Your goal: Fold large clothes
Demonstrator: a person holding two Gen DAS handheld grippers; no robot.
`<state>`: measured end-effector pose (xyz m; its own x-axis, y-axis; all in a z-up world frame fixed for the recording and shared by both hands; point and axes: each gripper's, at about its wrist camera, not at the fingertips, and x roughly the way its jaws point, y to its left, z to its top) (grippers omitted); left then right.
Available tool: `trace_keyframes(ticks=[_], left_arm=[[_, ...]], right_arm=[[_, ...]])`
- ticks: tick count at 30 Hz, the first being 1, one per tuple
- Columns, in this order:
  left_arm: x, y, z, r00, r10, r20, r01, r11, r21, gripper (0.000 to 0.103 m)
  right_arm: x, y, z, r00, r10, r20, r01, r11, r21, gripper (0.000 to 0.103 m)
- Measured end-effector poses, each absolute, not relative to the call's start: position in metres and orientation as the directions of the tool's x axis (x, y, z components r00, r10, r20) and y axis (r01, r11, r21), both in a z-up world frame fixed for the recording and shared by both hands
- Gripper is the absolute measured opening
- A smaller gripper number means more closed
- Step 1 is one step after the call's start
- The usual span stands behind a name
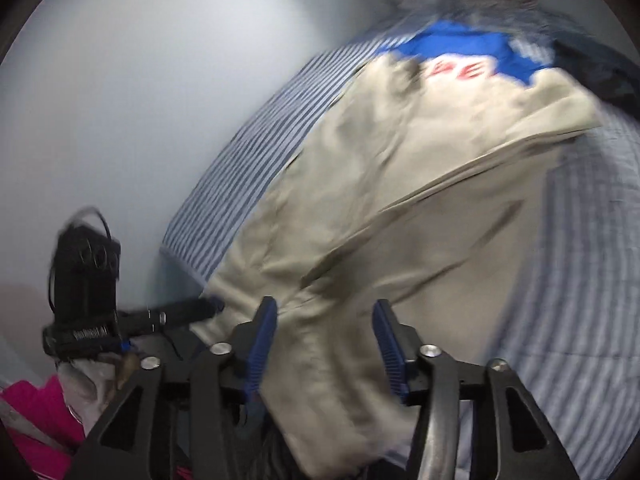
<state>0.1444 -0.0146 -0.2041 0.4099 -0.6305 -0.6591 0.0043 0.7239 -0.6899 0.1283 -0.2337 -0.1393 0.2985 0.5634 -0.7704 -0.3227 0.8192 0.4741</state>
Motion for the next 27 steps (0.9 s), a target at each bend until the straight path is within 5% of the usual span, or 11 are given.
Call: trace_keyframes(ticks=[3,11,15,27], left_arm=[[0.151,-0.032,-0.209,0.386,-0.625,-0.679,0.023,0.742,-0.670,0.061],[0.162,-0.057,-0.223,0.346,-0.589,-0.730,0.053,0.789,-0.612,0.060],[0.163,-0.063,-0.227,0.323,-0.592,-0.738,0.083,0.795,-0.601,0.031],[0.164,-0.069,-0.226,0.326,-0.587,-0.741,0.127,0.804,-0.581,0.013]], right_arm=[[0.145,-0.272,-0.137,0.369,0.537,-0.759,-0.225,0.844,0.488,0.069],[0.213,-0.346,-0.161,0.480,0.496,-0.723,0.019,0.818,0.574,0.076],[0.245,-0.368,-0.179,0.511,0.494,-0.704,0.110,0.774,0.623,0.077],[0.313,-0.399,-0.220,0.591,0.461,-0.662,0.302,0.634,0.712,0.078]])
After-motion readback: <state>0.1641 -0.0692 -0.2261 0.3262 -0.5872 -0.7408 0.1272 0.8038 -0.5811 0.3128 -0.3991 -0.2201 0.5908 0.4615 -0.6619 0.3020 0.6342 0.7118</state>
